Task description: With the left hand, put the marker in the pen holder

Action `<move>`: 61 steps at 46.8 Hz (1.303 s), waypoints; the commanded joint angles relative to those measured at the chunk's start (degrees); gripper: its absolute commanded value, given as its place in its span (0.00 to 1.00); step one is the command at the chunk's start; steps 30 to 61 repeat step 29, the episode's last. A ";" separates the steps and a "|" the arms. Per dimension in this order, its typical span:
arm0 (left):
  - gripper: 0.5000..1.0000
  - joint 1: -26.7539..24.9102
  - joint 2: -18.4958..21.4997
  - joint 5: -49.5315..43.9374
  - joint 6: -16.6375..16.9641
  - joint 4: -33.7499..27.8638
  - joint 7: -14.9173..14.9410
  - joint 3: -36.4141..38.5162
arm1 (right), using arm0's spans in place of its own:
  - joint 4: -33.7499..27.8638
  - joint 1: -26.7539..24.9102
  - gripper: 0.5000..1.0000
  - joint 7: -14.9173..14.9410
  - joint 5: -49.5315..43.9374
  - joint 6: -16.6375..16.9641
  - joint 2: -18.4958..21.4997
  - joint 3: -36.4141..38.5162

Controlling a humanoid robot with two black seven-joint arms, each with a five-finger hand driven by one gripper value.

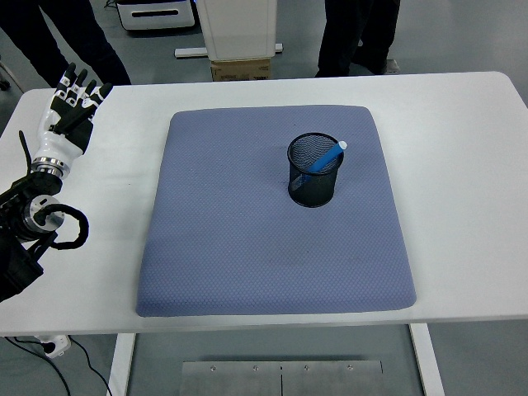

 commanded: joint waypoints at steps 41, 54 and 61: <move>1.00 4.00 -0.47 -1.79 -0.41 -0.11 -0.19 -2.10 | 0.08 0.09 1.00 0.08 -0.44 0.00 0.00 -0.09; 1.00 4.00 -0.47 -1.79 -0.41 -0.11 -0.19 -2.10 | 0.08 0.09 1.00 0.08 -0.44 0.00 0.00 -0.09; 1.00 4.00 -0.47 -1.79 -0.41 -0.11 -0.19 -2.10 | 0.08 0.09 1.00 0.08 -0.44 0.00 0.00 -0.09</move>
